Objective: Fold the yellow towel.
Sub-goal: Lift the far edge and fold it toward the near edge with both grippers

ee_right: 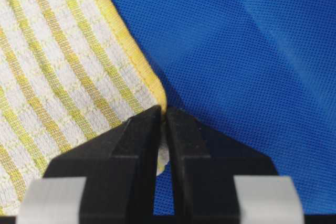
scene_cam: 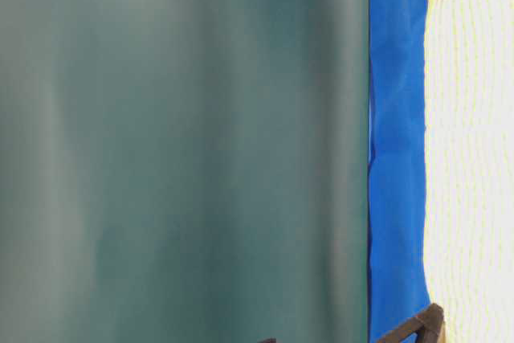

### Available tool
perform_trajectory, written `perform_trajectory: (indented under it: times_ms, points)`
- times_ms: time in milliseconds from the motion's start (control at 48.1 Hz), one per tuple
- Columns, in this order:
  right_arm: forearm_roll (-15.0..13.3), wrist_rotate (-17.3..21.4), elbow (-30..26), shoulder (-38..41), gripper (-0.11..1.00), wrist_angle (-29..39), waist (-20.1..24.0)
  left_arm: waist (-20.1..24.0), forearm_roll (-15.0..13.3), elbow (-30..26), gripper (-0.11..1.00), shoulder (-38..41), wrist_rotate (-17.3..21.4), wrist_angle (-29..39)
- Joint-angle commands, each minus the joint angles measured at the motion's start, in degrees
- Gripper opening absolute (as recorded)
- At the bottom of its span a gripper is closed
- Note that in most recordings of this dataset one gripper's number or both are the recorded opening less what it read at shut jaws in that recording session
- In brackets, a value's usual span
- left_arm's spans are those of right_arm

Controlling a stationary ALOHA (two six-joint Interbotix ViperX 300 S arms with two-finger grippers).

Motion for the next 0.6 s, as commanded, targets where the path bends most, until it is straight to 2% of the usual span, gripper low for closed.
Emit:
perform_trajectory:
  times_ms: [0, 312, 582]
  points:
    - [0.1, -0.1, -0.6, -1.5, 0.04, 0.0, -0.2, 0.4, -0.2, 0.1, 0.05, -1.0, 0.0, 2.0]
    - [0.0, -0.4, -0.3, -9.3, 0.04, 2.6, -0.3, 0.2, -0.2, -0.8, 0.05, -10.7, 0.4, 8.4]
    - [-0.1, -0.4, 0.2, -10.9, 0.04, 3.4, -0.2, -0.1, -0.2, -1.0, 0.05, -12.8, 0.2, 9.3]
